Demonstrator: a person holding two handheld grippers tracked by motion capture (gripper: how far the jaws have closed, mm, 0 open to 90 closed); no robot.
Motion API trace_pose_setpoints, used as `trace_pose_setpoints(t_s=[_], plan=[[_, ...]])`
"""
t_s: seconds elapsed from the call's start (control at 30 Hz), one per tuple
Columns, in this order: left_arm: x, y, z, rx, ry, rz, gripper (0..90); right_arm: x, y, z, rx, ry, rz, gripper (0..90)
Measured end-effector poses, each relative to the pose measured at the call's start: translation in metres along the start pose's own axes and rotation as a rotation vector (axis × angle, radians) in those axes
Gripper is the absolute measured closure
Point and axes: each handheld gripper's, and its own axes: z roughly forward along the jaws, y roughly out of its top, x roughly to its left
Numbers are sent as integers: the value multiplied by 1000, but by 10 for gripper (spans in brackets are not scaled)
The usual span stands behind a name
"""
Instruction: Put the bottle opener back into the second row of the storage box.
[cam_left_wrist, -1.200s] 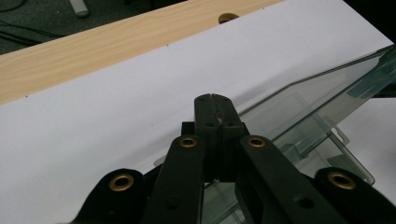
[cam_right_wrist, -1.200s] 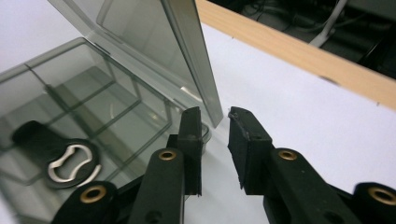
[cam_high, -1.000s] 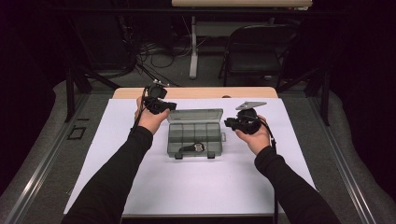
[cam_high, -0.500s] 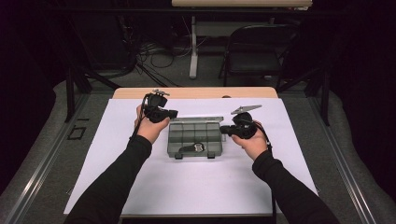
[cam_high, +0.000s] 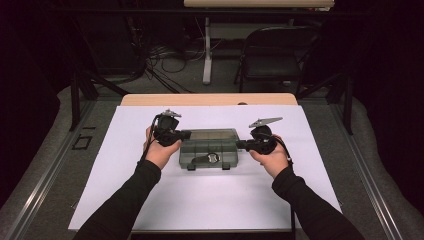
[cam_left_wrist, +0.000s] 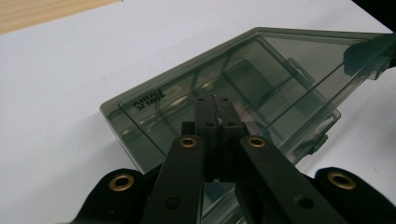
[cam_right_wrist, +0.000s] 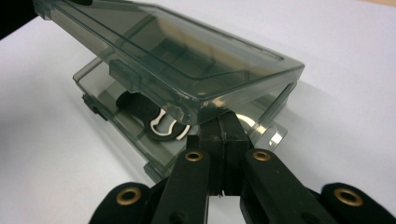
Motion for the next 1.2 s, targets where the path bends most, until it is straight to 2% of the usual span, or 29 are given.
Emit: trace_pose_setpoints(t_s=[0.17, 0.33, 0.63, 0.87, 1.13, 1.2], plan=[[-1, -11, 4, -6, -8, -14, 900, 5, -8, 2, 25, -25, -40, 900], [-1, -20, 7, -6, -16, -23, 900, 8, -16, 4, 46, -30, -61, 900], [-1, -32, 11, 6, -14, -24, 900, 6, -27, 7, 65, -37, -50, 900], [-3, -35, 13, 13, -7, -13, 900, 6, -31, 8, 82, -39, -49, 900], [-4, -38, 13, 21, -3, -8, 900, 5, -33, 5, 68, -43, -42, 900], [-4, -40, 14, 27, 1, -4, 900, 3, -33, 3, 50, -40, -40, 900]])
